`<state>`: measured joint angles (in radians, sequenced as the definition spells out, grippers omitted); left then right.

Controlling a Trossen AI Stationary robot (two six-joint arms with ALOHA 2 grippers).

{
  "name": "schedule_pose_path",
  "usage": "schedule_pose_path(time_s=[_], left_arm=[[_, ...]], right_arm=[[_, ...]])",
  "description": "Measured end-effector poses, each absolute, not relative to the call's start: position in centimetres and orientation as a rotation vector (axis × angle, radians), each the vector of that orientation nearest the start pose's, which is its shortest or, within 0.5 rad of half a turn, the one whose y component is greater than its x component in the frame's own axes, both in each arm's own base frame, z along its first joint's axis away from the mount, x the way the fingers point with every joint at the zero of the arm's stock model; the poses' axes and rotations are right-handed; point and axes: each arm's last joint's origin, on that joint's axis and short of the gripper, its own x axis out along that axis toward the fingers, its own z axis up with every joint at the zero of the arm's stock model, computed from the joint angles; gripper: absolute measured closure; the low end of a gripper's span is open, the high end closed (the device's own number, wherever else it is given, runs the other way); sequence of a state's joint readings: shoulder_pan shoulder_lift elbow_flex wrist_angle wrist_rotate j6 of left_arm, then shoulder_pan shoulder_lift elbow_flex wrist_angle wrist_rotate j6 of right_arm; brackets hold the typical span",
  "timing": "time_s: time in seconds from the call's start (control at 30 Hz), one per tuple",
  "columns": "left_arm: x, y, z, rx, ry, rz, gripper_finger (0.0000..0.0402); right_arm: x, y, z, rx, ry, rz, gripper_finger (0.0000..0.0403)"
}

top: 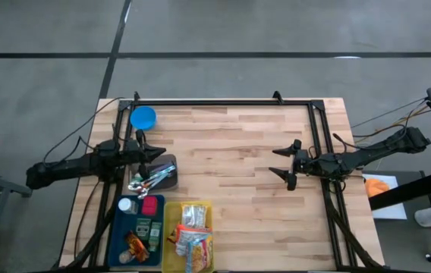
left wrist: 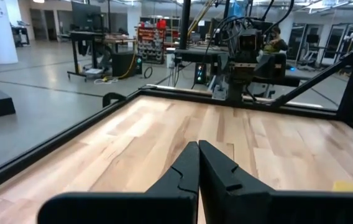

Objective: Pick & Place Food Item
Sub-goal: Return to Home Position

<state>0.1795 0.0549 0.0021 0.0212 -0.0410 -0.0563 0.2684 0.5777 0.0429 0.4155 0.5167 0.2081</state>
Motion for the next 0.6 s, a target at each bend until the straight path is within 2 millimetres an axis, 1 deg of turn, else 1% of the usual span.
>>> schedule_pose_path(time_s=[0.6], left_arm=[[9.91, 1.92, 16.16, -0.055, 0.028, 0.221, 0.04]], right_arm=[[13.15, 2.13, 16.35, 0.162, 0.083, -0.258, 0.0052]])
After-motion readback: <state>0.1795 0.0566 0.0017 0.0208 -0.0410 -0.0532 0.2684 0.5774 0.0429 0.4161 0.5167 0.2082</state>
